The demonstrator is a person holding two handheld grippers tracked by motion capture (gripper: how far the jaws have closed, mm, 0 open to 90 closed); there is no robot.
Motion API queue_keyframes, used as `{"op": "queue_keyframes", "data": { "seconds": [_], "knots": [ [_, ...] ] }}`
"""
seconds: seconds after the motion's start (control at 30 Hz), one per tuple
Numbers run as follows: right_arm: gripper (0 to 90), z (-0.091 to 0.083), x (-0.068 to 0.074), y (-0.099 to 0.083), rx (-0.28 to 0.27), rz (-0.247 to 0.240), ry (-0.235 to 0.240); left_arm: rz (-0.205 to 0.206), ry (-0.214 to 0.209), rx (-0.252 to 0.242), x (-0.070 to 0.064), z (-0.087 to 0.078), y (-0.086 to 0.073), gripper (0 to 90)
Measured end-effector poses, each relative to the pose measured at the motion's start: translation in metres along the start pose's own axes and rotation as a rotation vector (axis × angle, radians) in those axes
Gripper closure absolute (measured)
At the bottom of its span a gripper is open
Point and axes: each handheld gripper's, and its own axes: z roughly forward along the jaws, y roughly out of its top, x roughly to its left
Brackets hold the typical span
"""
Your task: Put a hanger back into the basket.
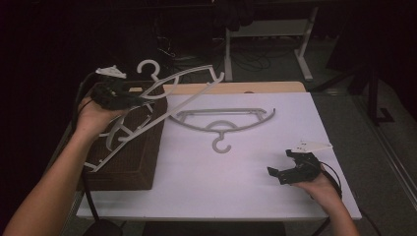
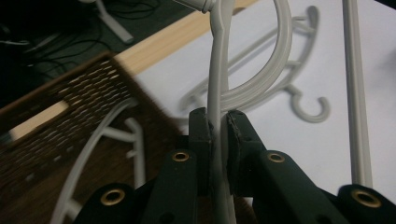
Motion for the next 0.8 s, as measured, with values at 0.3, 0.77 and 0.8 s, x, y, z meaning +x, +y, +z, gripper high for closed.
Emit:
{"op": "queue_keyframes", "data": {
  "seconds": [0.3, 0.77, 0.8],
  "knots": [
    [0.8, 0.002, 0.0, -0.001, 0.009, 0.005, -0.005, -0.04, 0.084, 0.004, 0.043, -0.025, -0.034, 81.9],
    [0.8, 0.002, -0.002, -0.002, 0.011, 0.012, -0.022, -0.138, 0.197, 0.048, 0.093, -0.041, -0.098, 81.8],
    [0.8, 0.002, -0.002, -0.002, 0.011, 0.012, -0.021, -0.148, 0.208, 0.059, 0.096, -0.041, -0.104, 81.8]
  ]
}}
